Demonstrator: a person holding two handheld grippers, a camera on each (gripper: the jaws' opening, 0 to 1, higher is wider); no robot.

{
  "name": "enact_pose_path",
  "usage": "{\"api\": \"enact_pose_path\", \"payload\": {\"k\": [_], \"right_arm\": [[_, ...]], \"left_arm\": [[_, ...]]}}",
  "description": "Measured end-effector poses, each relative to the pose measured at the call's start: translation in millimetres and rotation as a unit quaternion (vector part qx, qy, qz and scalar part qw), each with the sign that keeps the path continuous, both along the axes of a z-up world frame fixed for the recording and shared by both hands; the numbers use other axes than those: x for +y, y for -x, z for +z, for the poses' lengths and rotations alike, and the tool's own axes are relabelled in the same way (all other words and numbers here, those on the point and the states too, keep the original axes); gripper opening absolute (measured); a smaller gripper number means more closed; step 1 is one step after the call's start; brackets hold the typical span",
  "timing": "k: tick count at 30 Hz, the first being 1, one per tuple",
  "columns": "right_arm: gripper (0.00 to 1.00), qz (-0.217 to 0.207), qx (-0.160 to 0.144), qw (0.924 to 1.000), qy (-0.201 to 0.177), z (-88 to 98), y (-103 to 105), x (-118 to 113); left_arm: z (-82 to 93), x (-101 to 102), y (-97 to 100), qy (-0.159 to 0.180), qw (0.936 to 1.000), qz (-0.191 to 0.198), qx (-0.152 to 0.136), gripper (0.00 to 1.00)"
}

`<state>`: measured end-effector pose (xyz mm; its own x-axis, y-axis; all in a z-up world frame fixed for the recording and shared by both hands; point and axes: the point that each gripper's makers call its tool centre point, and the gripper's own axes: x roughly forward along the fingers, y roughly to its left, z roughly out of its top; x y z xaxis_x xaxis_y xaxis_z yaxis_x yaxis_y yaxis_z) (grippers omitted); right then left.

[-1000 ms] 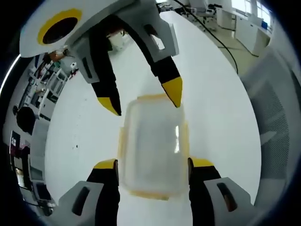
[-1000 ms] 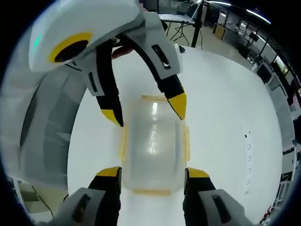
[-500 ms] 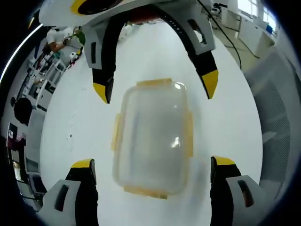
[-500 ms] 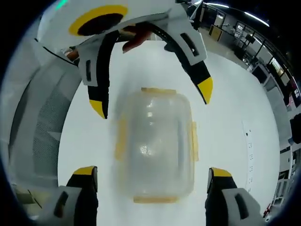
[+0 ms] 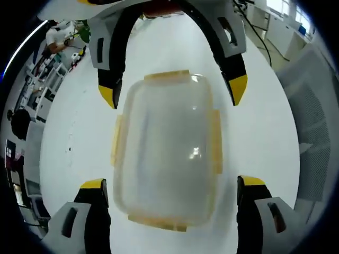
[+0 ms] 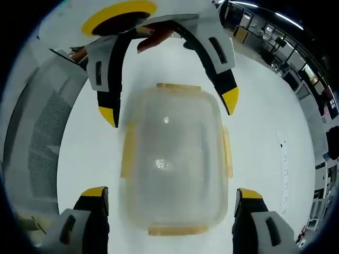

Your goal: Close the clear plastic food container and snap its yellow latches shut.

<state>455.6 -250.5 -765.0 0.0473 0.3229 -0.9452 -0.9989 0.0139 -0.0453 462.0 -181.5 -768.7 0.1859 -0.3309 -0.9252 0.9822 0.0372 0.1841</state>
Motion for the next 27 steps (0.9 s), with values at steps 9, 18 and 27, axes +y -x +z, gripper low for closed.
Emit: {"api": "enact_pose_path", "payload": {"k": [9, 18, 27], "right_arm": [[0.83, 0.017, -0.022, 0.9991, 0.031, -7.7, -5.5, -4.1], [0.82, 0.018, -0.019, 0.9992, 0.03, -7.0, -4.9, -3.7], [0.81, 0.017, -0.018, 0.9991, 0.033, -7.2, -4.2, -3.8]], "left_arm": [[-3.5, -0.3, -5.7, -0.017, 0.9996, -0.012, -0.018, 0.91], [-4.0, 0.6, -10.7, -0.024, 0.9992, -0.006, -0.032, 0.82], [-4.0, -0.4, -11.4, -0.018, 0.9992, -0.005, -0.035, 0.81]]}}
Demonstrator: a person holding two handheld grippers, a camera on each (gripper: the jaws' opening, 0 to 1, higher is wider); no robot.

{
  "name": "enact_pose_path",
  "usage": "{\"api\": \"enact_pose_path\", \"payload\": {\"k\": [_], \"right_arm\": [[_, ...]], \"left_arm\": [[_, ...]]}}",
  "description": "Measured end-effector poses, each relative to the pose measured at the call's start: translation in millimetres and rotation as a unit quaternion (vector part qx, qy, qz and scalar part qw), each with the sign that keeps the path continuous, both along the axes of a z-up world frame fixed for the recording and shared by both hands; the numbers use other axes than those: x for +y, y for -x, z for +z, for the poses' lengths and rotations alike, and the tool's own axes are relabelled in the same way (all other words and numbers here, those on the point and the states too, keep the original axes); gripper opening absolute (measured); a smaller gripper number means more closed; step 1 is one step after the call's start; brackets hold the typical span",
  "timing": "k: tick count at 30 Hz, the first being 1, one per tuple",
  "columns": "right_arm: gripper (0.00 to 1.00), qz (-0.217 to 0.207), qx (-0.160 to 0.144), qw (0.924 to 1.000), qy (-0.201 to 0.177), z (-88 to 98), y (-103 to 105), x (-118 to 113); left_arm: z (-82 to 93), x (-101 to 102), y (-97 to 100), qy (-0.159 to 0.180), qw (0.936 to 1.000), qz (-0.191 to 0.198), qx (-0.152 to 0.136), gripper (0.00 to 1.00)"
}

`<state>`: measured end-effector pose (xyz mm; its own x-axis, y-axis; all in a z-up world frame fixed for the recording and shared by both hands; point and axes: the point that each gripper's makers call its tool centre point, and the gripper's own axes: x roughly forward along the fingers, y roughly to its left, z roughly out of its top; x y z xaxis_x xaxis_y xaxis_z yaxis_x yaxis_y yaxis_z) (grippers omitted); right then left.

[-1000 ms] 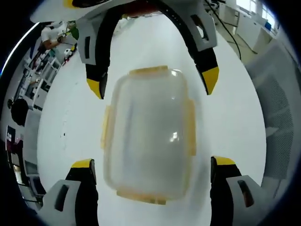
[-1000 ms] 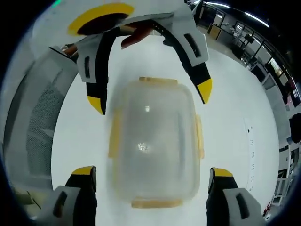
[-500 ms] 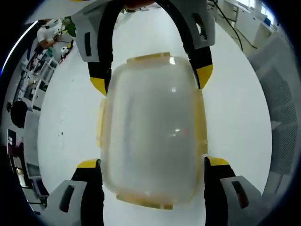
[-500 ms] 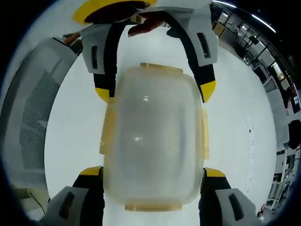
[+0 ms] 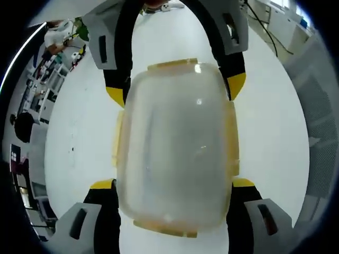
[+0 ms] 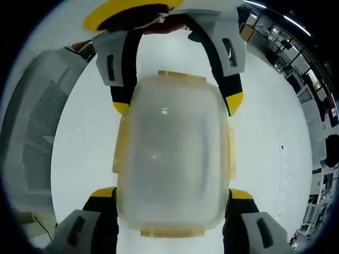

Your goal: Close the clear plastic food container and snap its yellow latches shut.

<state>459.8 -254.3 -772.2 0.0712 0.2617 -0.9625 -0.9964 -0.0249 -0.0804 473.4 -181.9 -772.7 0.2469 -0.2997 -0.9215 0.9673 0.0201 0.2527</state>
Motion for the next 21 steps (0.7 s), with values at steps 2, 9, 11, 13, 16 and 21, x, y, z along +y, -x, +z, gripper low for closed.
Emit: {"api": "enact_pose_path", "payload": {"k": [2, 9, 11, 13, 16, 21], "right_arm": [[0.81, 0.0, 0.0, 1.0, -0.001, 0.3, 0.3, -0.1], [0.81, -0.002, 0.0, 1.0, -0.003, 0.2, 1.5, 0.7], [0.81, -0.002, 0.001, 1.0, -0.002, -0.1, 2.4, 1.5], [0.81, -0.001, 0.001, 1.0, -0.001, -0.7, 2.8, 2.4], [0.81, 0.0, 0.001, 1.0, 0.0, -0.8, 5.0, 6.4], [0.81, 0.005, 0.001, 1.0, -0.001, -0.1, 8.0, 16.0]], "left_arm": [[0.2, 0.0, 0.0, 0.0, 1.0, 0.0, 0.0, 0.81], [-0.1, 0.6, 0.1, -0.003, 1.0, -0.001, -0.001, 0.81], [0.1, 1.2, 1.2, -0.003, 1.0, 0.0, -0.001, 0.81], [0.1, 2.4, 2.7, -0.003, 1.0, 0.001, 0.0, 0.81], [0.1, 6.3, 4.6, -0.003, 1.0, 0.002, 0.0, 0.81], [0.2, 17.2, 8.3, -0.001, 1.0, 0.007, -0.001, 0.8]]}}
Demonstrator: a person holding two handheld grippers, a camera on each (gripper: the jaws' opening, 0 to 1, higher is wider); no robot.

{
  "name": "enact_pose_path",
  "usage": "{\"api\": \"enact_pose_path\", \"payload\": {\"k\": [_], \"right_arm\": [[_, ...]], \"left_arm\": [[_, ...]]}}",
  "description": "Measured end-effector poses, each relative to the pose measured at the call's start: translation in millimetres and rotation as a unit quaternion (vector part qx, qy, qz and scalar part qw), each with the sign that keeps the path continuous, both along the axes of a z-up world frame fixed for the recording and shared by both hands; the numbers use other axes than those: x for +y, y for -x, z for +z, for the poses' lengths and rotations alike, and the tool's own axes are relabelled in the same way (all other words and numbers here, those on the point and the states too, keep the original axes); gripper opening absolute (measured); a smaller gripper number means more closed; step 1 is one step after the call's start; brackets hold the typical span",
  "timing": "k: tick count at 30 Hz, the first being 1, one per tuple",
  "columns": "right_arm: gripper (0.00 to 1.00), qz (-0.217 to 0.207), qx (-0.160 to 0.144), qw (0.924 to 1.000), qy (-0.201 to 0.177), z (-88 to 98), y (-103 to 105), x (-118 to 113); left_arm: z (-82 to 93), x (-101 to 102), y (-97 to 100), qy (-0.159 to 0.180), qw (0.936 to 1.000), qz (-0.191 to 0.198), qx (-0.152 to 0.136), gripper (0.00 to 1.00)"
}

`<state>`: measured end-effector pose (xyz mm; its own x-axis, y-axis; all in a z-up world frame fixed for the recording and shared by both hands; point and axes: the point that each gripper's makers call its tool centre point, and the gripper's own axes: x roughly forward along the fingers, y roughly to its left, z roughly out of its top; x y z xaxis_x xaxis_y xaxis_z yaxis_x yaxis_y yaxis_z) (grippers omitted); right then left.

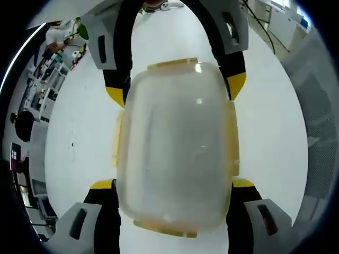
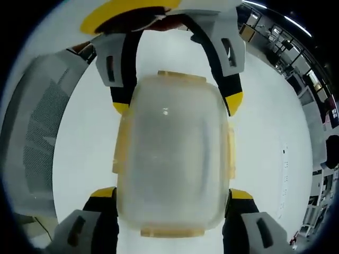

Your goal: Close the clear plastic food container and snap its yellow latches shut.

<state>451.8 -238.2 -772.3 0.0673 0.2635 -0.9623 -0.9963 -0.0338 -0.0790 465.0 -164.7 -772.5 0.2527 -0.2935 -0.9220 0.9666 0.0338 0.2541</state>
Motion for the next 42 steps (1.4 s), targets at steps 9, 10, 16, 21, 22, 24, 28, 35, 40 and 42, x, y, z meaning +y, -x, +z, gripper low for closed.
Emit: {"api": "enact_pose_path", "payload": {"k": [9, 10, 16, 21, 22, 24, 28, 35, 40, 42], "right_arm": [[0.81, 0.005, 0.0, 1.0, -0.002, 0.5, 3.3, 21.6], [0.81, 0.007, 0.0, 1.0, -0.003, 0.3, 3.2, 23.4], [0.81, 0.009, 0.0, 0.9999, -0.007, 0.5, 2.8, 34.1], [0.81, 0.01, 0.0, 0.9999, -0.007, -0.1, 2.1, 39.4], [0.81, 0.01, 0.0, 0.9999, -0.007, -0.2, 2.0, 40.0], [0.81, 0.011, 0.0, 0.9999, -0.007, 0.0, 2.0, 41.4], [0.81, 0.012, 0.0, 0.9999, -0.008, 0.0, 1.6, 43.9], [0.81, 0.013, -0.001, 0.9999, -0.008, 0.3, 1.5, 48.8], [0.81, 0.011, 0.0, 0.9999, -0.009, -0.2, 1.0, 52.8], [0.81, 0.012, 0.0, 0.9999, -0.008, -0.5, 0.8, 53.8]], "left_arm": [[0.1, 20.1, 3.6, -0.002, 1.0, 0.005, 0.0, 0.8], [0.1, 21.7, 3.6, -0.002, 1.0, 0.006, 0.0, 0.8], [-0.1, 33.4, 3.7, 0.0, 0.9999, 0.01, 0.0, 0.8], [0.2, 38.5, 3.8, -0.002, 0.9999, 0.01, 0.0, 0.8], [0.0, 39.3, 3.8, -0.002, 0.9999, 0.011, 0.0, 0.8], [-0.3, 40.7, 3.5, -0.003, 0.9999, 0.011, -0.001, 0.8], [-0.4, 42.8, 3.2, -0.002, 0.9999, 0.013, -0.001, 0.8], [-0.7, 48.4, 3.3, -0.004, 0.9999, 0.015, -0.001, 0.8], [-0.3, 51.9, 3.3, -0.004, 0.9999, 0.013, -0.001, 0.8], [-0.6, 53.0, 3.1, -0.005, 0.9999, 0.013, -0.001, 0.8]]}}
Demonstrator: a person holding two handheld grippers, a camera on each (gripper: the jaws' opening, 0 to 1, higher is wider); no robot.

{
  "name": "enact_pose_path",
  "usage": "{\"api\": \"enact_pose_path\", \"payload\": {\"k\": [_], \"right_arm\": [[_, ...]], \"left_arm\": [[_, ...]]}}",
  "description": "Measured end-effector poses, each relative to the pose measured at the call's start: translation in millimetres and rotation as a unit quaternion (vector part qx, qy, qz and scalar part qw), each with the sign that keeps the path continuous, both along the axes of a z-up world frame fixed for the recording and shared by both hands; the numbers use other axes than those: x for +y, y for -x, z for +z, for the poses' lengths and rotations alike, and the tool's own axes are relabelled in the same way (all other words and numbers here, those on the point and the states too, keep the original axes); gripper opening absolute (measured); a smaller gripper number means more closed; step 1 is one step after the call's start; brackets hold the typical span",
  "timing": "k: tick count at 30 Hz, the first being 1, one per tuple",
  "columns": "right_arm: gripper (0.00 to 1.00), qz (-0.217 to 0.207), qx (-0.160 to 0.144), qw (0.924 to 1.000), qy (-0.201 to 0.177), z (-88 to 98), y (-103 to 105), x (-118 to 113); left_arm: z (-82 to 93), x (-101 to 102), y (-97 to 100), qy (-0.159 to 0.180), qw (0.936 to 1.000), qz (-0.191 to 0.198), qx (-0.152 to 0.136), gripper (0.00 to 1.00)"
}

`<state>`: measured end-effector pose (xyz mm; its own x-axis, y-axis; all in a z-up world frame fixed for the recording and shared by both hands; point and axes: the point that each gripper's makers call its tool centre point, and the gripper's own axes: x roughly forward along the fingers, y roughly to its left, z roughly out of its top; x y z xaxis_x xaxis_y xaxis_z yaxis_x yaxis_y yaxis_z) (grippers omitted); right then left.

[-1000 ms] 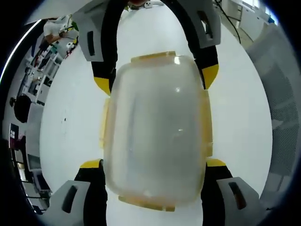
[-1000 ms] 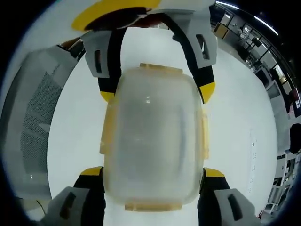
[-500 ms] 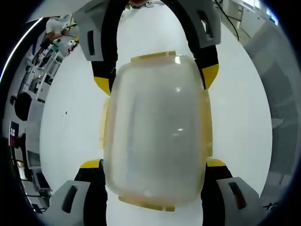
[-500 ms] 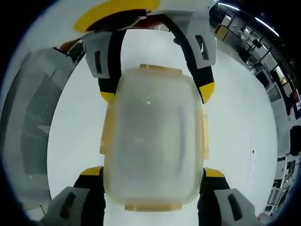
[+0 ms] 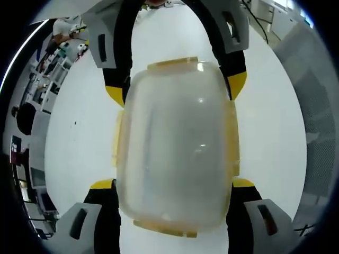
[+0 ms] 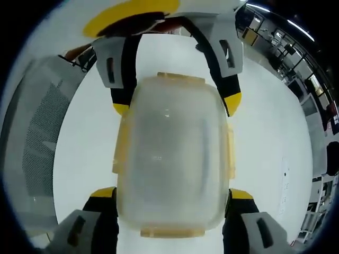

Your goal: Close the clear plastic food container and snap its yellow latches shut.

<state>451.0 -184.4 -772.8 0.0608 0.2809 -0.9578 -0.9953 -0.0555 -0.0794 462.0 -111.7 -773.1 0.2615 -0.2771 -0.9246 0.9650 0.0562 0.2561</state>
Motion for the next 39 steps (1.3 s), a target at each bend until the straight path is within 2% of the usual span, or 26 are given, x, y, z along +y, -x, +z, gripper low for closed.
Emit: {"api": "enact_pose_path", "payload": {"k": [18, 39], "right_arm": [[0.81, 0.004, -0.002, 1.0, -0.001, 0.3, -1.7, 7.0], [0.82, 0.009, -0.003, 0.9999, -0.006, 0.0, -18.7, 12.8]], "left_arm": [[-0.2, 6.7, -1.5, 0.003, 1.0, 0.005, 0.0, 0.81], [0.4, 12.1, -17.1, 0.006, 0.9999, 0.011, 0.001, 0.81]]}}
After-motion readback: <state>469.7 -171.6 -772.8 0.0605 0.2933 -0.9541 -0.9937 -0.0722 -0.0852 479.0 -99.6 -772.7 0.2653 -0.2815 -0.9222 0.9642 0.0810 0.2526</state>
